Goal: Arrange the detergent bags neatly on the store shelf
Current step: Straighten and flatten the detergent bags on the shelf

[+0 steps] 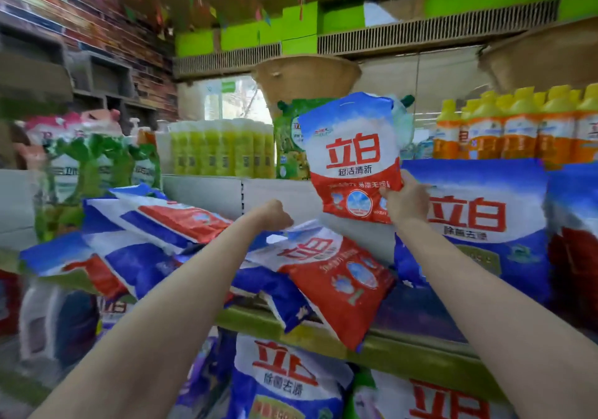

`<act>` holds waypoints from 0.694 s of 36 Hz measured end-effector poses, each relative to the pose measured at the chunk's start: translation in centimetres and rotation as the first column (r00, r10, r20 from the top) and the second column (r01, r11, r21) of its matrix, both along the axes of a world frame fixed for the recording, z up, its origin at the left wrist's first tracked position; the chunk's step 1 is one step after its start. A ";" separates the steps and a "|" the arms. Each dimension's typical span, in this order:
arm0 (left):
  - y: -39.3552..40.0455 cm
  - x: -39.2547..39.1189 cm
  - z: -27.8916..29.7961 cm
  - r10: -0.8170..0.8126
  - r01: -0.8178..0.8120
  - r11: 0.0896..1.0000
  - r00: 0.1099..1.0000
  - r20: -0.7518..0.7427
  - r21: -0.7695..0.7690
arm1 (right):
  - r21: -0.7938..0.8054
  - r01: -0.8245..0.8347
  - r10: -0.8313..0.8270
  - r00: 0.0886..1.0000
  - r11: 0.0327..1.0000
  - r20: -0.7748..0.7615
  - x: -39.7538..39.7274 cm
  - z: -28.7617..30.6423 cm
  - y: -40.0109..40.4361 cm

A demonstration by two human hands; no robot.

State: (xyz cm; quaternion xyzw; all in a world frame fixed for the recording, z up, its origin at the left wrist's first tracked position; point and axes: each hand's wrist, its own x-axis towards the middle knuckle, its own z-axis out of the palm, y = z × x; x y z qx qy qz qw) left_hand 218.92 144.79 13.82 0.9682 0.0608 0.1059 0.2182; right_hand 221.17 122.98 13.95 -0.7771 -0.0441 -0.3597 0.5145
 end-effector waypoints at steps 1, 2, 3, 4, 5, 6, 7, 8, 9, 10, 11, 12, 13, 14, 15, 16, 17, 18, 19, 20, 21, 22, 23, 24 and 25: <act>0.2 0.5 0.0 -0.026 0.027 0.999 0.999 -0.028 0.041 | -0.010 0.004 -0.004 1.000 1.000 -0.030 0.5 -0.1 0.3; 0.3 0.9 -0.1 -0.052 0.056 0.996 0.997 -0.054 0.069 | -0.027 0.007 -0.009 0.998 1.000 -0.060 0.8 -0.1 0.6; 0.4 1.3 -0.1 -0.076 0.083 0.993 0.994 -0.082 0.080 | -0.039 0.004 -0.008 0.995 0.999 -0.098 1.1 -0.3 0.9; 0.4 1.9 -0.2 -0.105 0.114 0.990 0.989 -0.108 0.084 | -0.060 -0.006 -0.002 0.991 0.998 -0.137 1.5 -0.5 1.2; 0.5 2.4 -0.4 -0.130 0.142 0.986 0.982 -0.137 0.083 | -0.074 -0.022 0.009 0.986 0.997 -0.168 1.8 -0.7 1.6; 0.5 3.0 -0.6 -0.153 0.166 0.983 0.976 -0.157 0.075 | -0.073 -0.046 0.031 0.982 0.996 -0.188 2.2 -1.0 1.9; 0.5 3.5 -0.9 -0.172 0.183 0.982 0.971 -0.167 0.053 | -0.049 -0.082 0.070 0.976 0.995 -0.204 2.7 -1.5 2.2; 0.5 4.0 -1.2 -0.194 0.203 0.979 0.966 -0.172 0.036 | -0.012 -0.135 0.130 0.968 0.991 -0.216 3.1 -2.2 2.4; 0.5 4.4 -1.4 -0.207 0.217 0.976 0.963 -0.174 0.037 | 0.016 -0.179 0.178 0.952 0.984 -0.248 3.8 -3.2 2.6; 0.6 4.7 -1.6 -0.205 0.218 0.974 0.963 -0.177 0.057 | -0.011 -0.196 0.185 0.941 0.980 -0.284 4.5 -4.3 2.9; 0.7 4.7 -1.7 -0.193 0.211 0.974 0.963 -0.187 0.082 | -0.077 -0.189 0.153 0.930 0.979 -0.334 5.1 -5.3 3.3; 0.8 4.8 -1.7 -0.187 0.208 0.973 0.963 -0.194 0.098 | -0.148 -0.177 0.111 0.921 0.973 -0.373 5.5 -6.2 3.8; 0.9 4.8 -1.6 -0.184 0.208 0.972 0.962 -0.204 0.106 | -0.227 -0.144 0.046 0.920 0.963 -0.389 6.1 -6.8 4.1; 1.0 4.6 -1.4 -0.188 0.212 0.972 0.959 -0.211 0.097 | -0.295 -0.110 -0.017 0.918 0.949 -0.396 6.2 -7.0 4.4; 1.0 4.5 -1.3 -0.192 0.213 0.974 0.957 -0.217 0.078 | -0.345 -0.077 -0.074 0.912 0.936 -0.402 6.0 -6.7 4.7; 1.1 4.5 -1.3 -0.195 0.214 0.975 0.956 -0.218 0.064 | -0.383 -0.037 -0.129 0.908 0.923 -0.399 5.7 -6.2 4.9; 1.1 4.4 -1.3 -0.198 0.215 0.975 0.957 -0.213 0.058 | -0.423 0.011 -0.194 0.899 0.906 -0.392 5.2 -5.6 5.0; 1.2 4.3 -1.4 -0.196 0.212 0.975 0.960 -0.199 0.061 | -0.477 0.059 -0.260 0.892 0.877 -0.369 4.7 -5.0 4.9; 1.2 4.3 -1.5 -0.191 0.206 0.976 0.964 -0.184 0.069 | -0.534 0.092 -0.312 0.888 0.841 -0.337 4.6 -4.7 4.8; 1.2 4.1 -1.6 -0.185 0.200 0.977 0.969 -0.163 0.077 | -0.598 0.116 -0.351 0.889 0.793 -0.293 4.3 -4.4 4.6; 1.1 4.0 -1.7 -0.176 0.188 0.979 0.975 -0.138 0.080 | -0.664 0.111 -0.371 0.890 0.740 -0.266 4.1 -4.2 4.5; 1.1 3.9 -1.7 -0.168 0.177 0.980 0.980 -0.103 0.086 | -0.720 0.095 -0.379 0.892 0.688 -0.245 3.7 -3.9 4.4; 1.1 3.9 -1.6 -0.159 0.164 0.983 0.986 -0.056 0.086 | -0.750 0.075 -0.385 0.889 0.657 -0.248 3.6 -3.8 4.3; 1.1 3.8 -1.5 -0.149 0.149 0.986 0.989 -0.009 0.081 | -0.763 0.048 -0.385 0.883 0.645 -0.270 3.2 -3.6 4.1; 1.1 3.8 -1.2 -0.144 0.141 0.987 0.989 0.039 0.070 | -0.775 0.020 -0.381 0.878 0.632 -0.288 2.8 -3.4 3.9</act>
